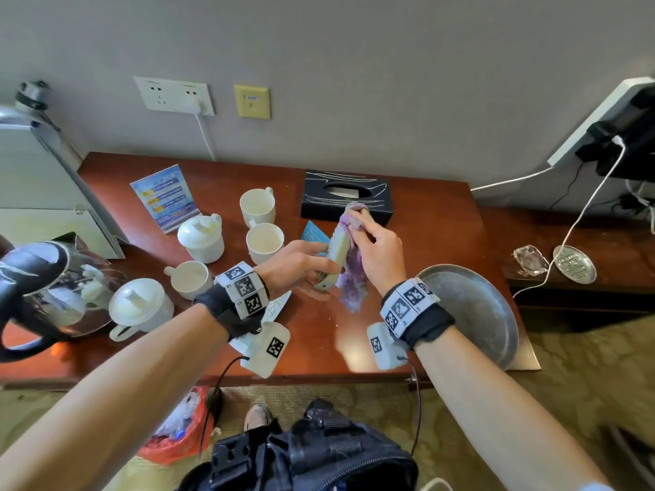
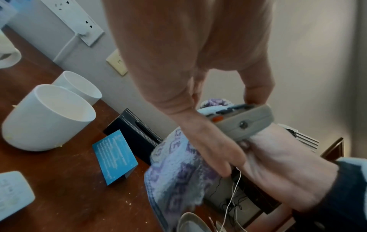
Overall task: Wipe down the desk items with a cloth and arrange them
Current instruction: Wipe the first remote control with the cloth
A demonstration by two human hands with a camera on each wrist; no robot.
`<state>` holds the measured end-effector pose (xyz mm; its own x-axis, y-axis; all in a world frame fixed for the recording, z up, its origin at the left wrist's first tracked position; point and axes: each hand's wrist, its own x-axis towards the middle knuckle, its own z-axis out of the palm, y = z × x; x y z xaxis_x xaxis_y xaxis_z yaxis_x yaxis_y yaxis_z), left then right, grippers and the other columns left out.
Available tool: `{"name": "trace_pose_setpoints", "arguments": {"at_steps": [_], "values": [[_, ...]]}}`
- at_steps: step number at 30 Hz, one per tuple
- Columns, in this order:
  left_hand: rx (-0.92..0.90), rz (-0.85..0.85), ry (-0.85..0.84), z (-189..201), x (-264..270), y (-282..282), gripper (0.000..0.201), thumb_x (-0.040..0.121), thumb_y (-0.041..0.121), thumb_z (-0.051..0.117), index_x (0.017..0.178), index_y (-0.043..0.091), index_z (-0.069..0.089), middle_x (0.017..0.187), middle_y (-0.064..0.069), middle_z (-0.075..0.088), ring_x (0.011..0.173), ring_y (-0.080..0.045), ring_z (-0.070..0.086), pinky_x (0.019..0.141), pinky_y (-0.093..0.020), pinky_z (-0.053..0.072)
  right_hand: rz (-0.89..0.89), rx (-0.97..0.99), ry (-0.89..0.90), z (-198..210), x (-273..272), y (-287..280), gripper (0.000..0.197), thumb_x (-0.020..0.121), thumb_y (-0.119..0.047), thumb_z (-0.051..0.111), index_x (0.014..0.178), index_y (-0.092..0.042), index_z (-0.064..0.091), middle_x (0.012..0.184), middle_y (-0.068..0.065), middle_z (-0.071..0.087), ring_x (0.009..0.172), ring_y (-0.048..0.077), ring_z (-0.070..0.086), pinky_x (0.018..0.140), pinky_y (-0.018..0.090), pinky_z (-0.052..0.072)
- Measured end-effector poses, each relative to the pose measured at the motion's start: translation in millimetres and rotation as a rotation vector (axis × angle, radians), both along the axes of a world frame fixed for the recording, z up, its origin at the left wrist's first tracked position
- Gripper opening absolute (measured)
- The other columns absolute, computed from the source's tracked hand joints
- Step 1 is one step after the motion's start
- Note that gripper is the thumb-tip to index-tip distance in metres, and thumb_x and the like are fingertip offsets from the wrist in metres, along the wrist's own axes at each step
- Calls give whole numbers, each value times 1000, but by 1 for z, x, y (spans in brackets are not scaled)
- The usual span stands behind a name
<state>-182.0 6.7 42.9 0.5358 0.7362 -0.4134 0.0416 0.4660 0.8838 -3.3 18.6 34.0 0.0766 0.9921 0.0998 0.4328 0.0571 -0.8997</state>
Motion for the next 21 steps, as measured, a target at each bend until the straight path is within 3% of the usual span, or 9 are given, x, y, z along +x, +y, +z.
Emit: {"name": "trace_pose_setpoints", "arguments": {"at_steps": [3, 5, 8, 12, 14, 16, 19, 21], "values": [[12, 55, 2, 2, 0, 5, 30, 95, 4, 59, 125, 3, 61, 107, -24, 72, 90, -36, 73, 63, -33, 60, 106, 81, -44, -5, -4, -19, 30, 99, -23, 61, 128, -23, 67, 137, -14, 52, 123, -4, 51, 102, 11, 41], [23, 63, 11, 3, -1, 5, 27, 95, 4, 59, 121, 5, 64, 106, -24, 72, 90, -36, 73, 64, -33, 60, 176, 139, -91, -14, -2, -30, 31, 97, -18, 62, 128, -18, 66, 139, -10, 48, 131, -6, 43, 110, 14, 34], [33, 18, 15, 3, -4, 1, 30, 92, 5, 62, 123, 6, 63, 107, -19, 73, 92, -36, 73, 68, -34, 61, 138, 117, -66, -13, -1, -22, 30, 97, -18, 62, 127, -18, 67, 136, -14, 48, 125, -16, 38, 105, 5, 31], [12, -25, 12, 5, -1, -5, 45, 76, 15, 66, 121, 12, 65, 105, -11, 74, 93, -38, 73, 68, -35, 62, -2, 21, -26, 1, 1, 1, 29, 100, -23, 58, 128, -24, 67, 140, -5, 56, 108, -12, 50, 85, -1, 37], [17, -11, -5, 5, 0, -3, 46, 79, 12, 67, 125, 11, 63, 105, -13, 73, 94, -39, 73, 67, -35, 61, 23, 37, -11, 4, 1, 0, 29, 101, -24, 57, 128, -24, 66, 143, -11, 51, 112, -19, 45, 91, 0, 38], [32, 14, -10, 6, 1, 2, 39, 90, 7, 64, 128, 7, 60, 107, -19, 73, 91, -38, 73, 67, -35, 61, 88, 86, -29, 3, 0, -12, 30, 100, -22, 59, 129, -22, 66, 138, -22, 46, 119, -24, 41, 105, 10, 37], [38, 30, 10, 5, 1, 4, 35, 95, 3, 58, 130, 6, 59, 107, -23, 73, 89, -37, 73, 66, -34, 61, 169, 153, -106, -9, 2, -29, 30, 98, -17, 60, 128, -21, 66, 137, -16, 45, 131, -12, 38, 110, 10, 30], [42, 17, 19, 3, 1, 1, 36, 94, 4, 60, 130, 6, 59, 109, -21, 73, 92, -38, 73, 67, -34, 61, 158, 149, -107, -10, 3, -29, 30, 98, -18, 61, 127, -21, 67, 136, -16, 46, 131, -9, 38, 109, 9, 29]]}}
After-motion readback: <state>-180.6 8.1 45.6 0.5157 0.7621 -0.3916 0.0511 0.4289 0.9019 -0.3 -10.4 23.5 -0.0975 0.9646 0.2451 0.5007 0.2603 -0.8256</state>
